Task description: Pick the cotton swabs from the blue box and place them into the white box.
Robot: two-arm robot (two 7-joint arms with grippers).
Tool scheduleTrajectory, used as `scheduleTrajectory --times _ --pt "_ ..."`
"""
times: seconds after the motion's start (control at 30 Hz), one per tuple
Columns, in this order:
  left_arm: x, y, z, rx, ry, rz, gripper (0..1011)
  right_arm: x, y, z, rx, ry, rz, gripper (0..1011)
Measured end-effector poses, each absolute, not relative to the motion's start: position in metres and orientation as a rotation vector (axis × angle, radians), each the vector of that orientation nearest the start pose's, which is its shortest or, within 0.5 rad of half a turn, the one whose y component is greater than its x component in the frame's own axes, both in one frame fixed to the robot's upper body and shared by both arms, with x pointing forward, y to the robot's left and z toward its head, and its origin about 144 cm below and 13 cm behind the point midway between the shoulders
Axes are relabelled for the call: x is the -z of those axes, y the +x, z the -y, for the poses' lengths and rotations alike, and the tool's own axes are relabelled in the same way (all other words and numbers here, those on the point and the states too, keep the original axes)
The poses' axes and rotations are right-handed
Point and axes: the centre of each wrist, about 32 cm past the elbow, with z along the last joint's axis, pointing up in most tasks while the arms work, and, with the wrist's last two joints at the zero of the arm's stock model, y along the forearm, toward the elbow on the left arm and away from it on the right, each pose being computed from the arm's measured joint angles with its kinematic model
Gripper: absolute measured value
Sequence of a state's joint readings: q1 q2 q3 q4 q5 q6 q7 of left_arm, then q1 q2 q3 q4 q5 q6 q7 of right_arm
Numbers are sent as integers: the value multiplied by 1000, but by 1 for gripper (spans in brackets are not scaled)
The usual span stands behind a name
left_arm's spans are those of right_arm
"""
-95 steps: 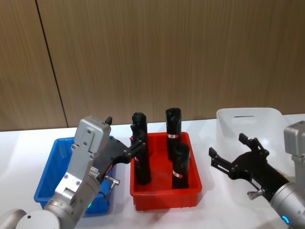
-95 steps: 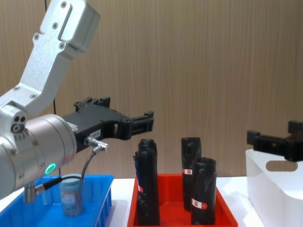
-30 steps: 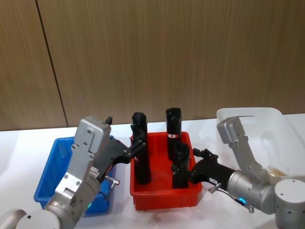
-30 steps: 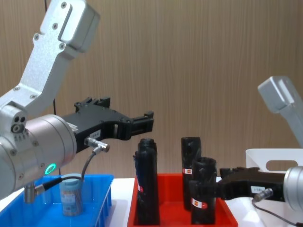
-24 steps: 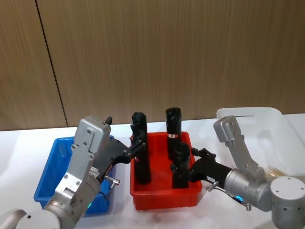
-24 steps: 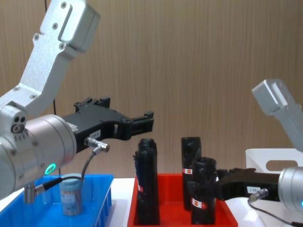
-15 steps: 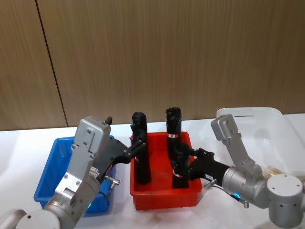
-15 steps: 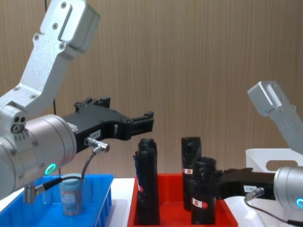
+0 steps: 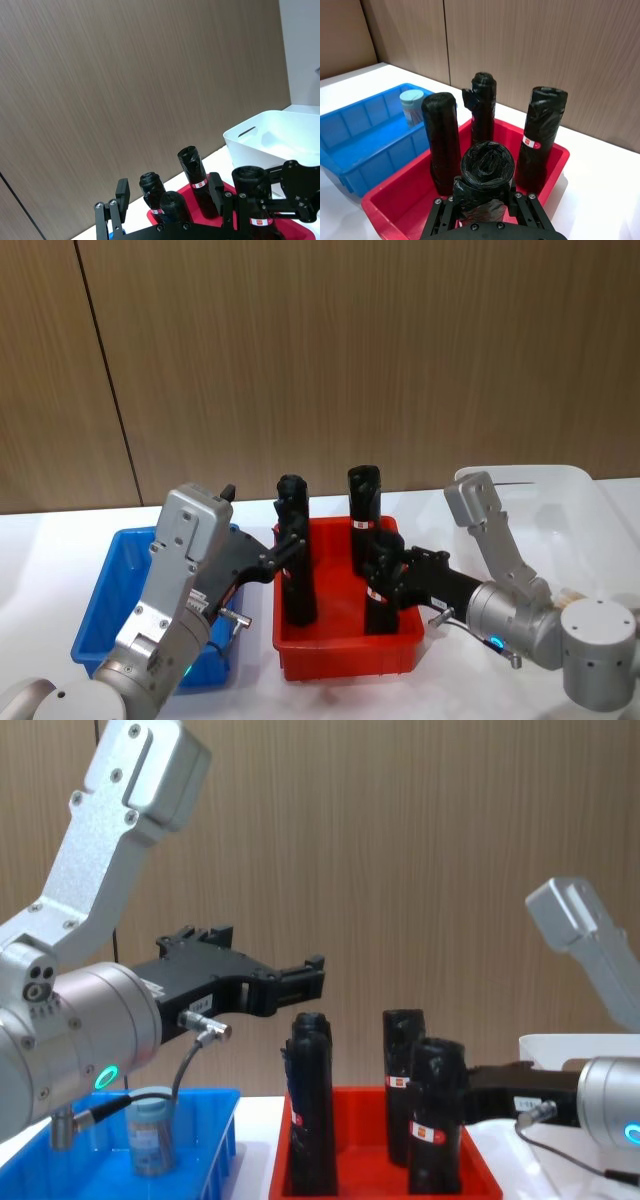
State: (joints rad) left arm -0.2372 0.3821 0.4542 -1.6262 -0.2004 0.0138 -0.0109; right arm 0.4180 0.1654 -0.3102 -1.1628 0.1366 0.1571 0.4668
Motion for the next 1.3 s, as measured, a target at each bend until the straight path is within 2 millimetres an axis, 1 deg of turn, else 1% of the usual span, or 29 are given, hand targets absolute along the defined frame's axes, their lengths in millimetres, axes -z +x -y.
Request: scheduleTrajectory --times 0.27,0.47,0.57,0.6,0.7,0.9,0.93,1.1,1.3 --pt "-1204 492 -198 -1124 61 268 1004 -1173 564 210 899 -198 -51 426" --pt "-1204 492 -198 -1124 61 268 1004 -1192 562 214 921 -147 -15 396" --pt "-1204 492 -198 -1124 61 268 1004 -1206 560 219 944 -113 10 383" --pt "-1204 492 -198 -1124 61 268 1004 -1206 560 219 944 -113 10 382" --pt "-1204 492 -198 -1124 61 268 1004 -1219 559 227 975 -81 35 374" --pt "-1204 492 -198 -1124 61 268 1004 -1235 558 240 1027 -50 68 374" --pt "-1204 492 -198 -1124 61 268 1004 -1239 558 244 1042 -44 80 374" --pt "-1204 492 -198 -1124 61 268 1004 -1251 559 259 1097 -37 114 374" --pt "-1204 492 -198 -1124 61 268 1004 -1257 561 273 1150 -49 144 374"
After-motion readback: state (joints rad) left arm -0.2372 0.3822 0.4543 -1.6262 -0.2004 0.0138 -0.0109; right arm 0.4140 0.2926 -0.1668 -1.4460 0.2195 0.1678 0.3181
